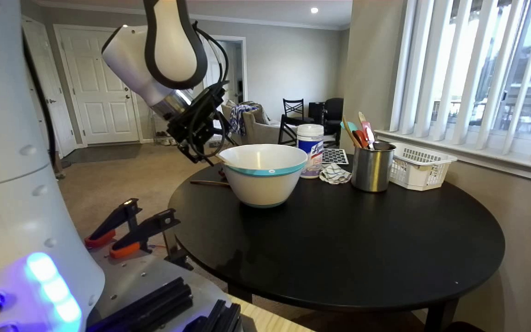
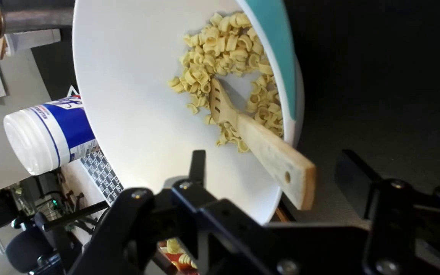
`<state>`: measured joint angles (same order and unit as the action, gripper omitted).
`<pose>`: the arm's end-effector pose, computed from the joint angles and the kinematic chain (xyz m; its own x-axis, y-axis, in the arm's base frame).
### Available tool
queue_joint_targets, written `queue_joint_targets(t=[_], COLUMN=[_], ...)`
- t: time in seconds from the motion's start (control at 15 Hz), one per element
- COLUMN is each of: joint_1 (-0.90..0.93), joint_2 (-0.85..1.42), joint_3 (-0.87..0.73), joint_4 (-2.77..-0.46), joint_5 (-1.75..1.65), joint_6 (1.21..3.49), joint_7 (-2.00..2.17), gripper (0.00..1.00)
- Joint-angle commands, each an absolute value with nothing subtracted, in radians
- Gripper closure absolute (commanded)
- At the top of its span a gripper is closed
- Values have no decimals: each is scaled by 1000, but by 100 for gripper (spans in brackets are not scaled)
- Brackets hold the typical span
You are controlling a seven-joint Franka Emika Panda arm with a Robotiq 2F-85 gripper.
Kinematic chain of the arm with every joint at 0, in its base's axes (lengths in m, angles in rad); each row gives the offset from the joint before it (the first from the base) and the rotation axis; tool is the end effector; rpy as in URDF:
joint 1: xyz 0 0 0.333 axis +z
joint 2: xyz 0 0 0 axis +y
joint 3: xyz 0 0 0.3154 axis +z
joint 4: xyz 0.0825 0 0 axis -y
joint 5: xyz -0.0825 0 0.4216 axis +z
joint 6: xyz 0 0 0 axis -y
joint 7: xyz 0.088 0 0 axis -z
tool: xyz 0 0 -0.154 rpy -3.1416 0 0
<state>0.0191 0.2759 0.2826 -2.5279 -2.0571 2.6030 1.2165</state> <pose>0.4224 0.1435 0.0819 0.4798 0.8690 0.1213 0.6302 -0.4374 0.6415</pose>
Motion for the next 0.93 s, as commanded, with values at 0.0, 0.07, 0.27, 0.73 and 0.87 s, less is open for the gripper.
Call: queue_joint_targets(t=[0.0, 0.07, 0.27, 0.73, 0.87], joint_1=[34, 35, 37, 48, 51], joint_2=[224, 221, 216, 209, 201], joint_3=[276, 276, 277, 278, 276], joint_4=[-2571, -2573, -2573, -2573, -2576], joint_5=[-2096, -2096, -2099, -2128, -2130], joint_6=[2608, 2608, 2617, 2619, 2619], joint_7=[1269, 1271, 1283, 1331, 1336], gripper=[45, 51, 70, 98, 97])
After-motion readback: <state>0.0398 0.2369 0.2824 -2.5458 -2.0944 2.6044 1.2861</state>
